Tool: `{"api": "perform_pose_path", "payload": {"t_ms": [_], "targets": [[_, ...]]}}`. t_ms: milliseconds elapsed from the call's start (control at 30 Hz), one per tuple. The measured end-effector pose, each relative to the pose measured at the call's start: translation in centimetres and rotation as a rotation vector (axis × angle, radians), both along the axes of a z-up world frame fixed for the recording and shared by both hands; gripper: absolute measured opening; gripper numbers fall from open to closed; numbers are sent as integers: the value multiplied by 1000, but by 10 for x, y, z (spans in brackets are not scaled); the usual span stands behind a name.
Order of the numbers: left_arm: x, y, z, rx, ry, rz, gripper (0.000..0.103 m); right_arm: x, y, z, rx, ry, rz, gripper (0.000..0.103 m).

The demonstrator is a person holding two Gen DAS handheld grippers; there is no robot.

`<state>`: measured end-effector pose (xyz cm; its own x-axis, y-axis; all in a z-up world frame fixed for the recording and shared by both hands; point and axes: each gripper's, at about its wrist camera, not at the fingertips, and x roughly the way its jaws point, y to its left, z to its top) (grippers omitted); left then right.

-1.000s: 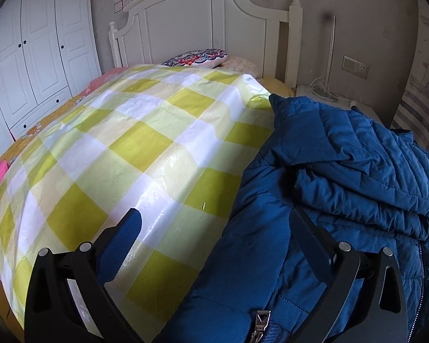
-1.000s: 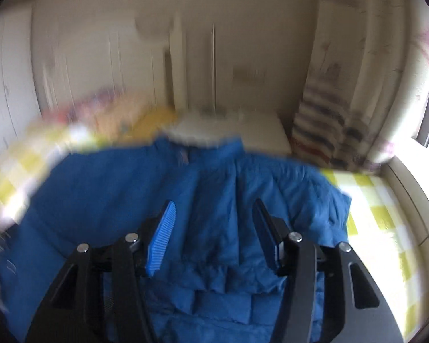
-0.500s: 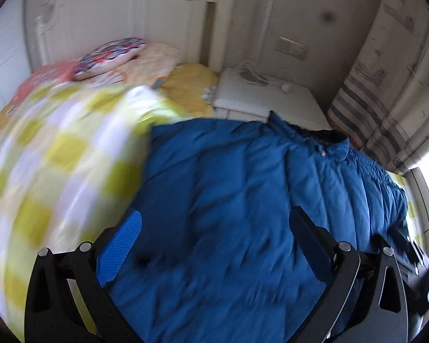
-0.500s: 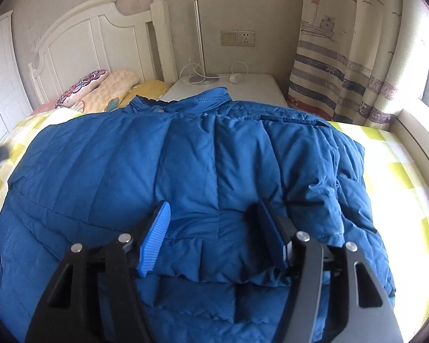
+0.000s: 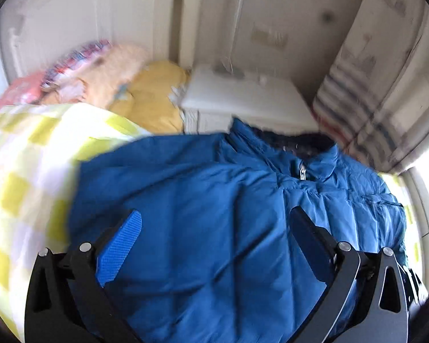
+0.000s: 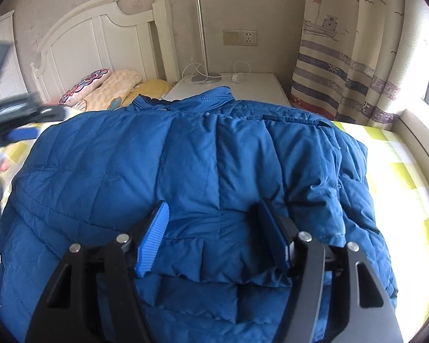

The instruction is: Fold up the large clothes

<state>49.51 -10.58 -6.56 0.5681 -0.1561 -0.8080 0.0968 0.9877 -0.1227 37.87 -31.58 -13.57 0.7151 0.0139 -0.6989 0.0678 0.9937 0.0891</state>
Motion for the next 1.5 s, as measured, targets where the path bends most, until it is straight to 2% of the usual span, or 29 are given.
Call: {"api": "perform_pose_path", "payload": {"t_ms": [33, 67, 133, 167, 300, 333, 400, 433, 500, 533, 567, 600, 633, 700, 867, 933, 1133, 1200, 1267, 1400, 1500], "targets": [[10, -8, -10, 29, 28, 0, 99, 0, 0, 0, 3, -1, 0, 65], [21, -20, -34, 114, 61, -7, 99, -1, 0, 0, 11, -5, 5, 65], [18, -30, -44, 178, -37, -15, 99, -1, -1, 1, 20, -8, 9, 65], [17, -32, -44, 187, -44, -12, 99, 0, -2, 1, 22, -7, 9, 65], [8, -20, -29, 136, -5, -27, 99, -1, -6, 1, 53, -11, 10, 65], [0, -9, -16, 100, -37, -14, 99, -1, -7, 1, 60, -13, 10, 65], [-21, 14, 2, 78, -104, 49, 99, -2, -8, 2, 72, -18, 12, 65], [-27, 23, 4, 79, -102, 78, 99, -2, -9, 2, 76, -18, 12, 65], [-37, 47, -8, 35, -29, 106, 99, -2, -9, 2, 77, -19, 13, 65], [-39, 51, -20, 47, -8, 96, 99, -2, -8, 2, 75, -19, 16, 66], [-42, 49, -26, 83, -26, 71, 99, -3, -7, 2, 70, -19, 17, 66], [-49, 42, -33, 151, -90, 37, 99, -2, -7, 2, 65, -19, 17, 66], [-53, 38, -36, 183, -125, 32, 99, -3, -6, 1, 59, -18, 18, 67], [-56, 32, -36, 224, -140, 37, 99, -3, -4, 2, 49, -20, 16, 68], [-59, 37, -36, 188, -140, 39, 99, -4, 0, 2, 23, -22, 14, 68], [-59, 35, -36, 190, -141, 39, 99, -3, 3, 2, 7, -21, 20, 73], [-58, 38, -34, 181, -140, 39, 99, -2, 23, 1, -120, -6, 25, 81], [-58, 39, -34, 175, -139, 39, 99, -2, 22, 2, -100, 7, 26, 82], [-56, 38, -35, 170, -137, 40, 99, 2, 15, 9, -38, 23, 19, 82], [-56, 38, -35, 170, -137, 40, 99, 18, 9, 36, -8, -50, -51, 82], [-56, 39, -35, 169, -137, 40, 99, 41, 14, 45, -35, -97, -76, 83]]}}
